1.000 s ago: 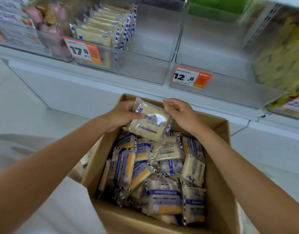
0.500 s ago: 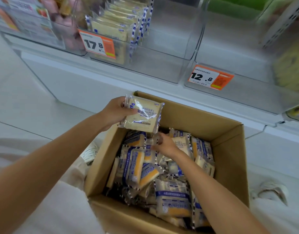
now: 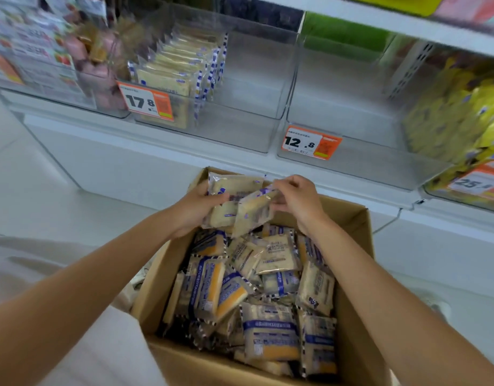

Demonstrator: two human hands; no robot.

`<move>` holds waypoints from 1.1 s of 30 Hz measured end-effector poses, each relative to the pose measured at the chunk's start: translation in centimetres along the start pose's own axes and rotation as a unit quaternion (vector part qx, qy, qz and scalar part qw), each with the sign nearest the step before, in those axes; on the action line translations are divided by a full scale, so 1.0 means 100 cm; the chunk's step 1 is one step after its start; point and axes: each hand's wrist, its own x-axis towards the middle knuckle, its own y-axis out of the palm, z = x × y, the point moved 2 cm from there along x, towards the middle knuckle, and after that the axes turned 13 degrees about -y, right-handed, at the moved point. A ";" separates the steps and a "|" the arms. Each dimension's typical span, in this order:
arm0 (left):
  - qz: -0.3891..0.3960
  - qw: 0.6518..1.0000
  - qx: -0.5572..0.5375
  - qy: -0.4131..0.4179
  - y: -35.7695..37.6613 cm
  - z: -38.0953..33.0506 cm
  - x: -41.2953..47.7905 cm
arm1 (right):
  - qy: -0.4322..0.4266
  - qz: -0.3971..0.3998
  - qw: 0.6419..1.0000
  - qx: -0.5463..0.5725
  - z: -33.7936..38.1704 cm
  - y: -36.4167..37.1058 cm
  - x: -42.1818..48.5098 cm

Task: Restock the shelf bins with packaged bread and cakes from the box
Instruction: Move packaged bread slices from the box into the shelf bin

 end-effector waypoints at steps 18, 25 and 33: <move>0.040 0.996 -0.074 0.004 -0.009 -0.025 -0.004 | -0.139 0.216 0.905 -0.341 0.022 0.026 0.028; 0.099 0.979 -0.174 0.035 -0.025 -0.028 -0.014 | -0.083 0.139 0.965 -0.208 0.041 0.032 0.024; 0.028 0.995 -0.088 0.042 -0.015 -0.026 -0.028 | -0.077 0.112 0.955 -0.264 0.056 0.050 0.012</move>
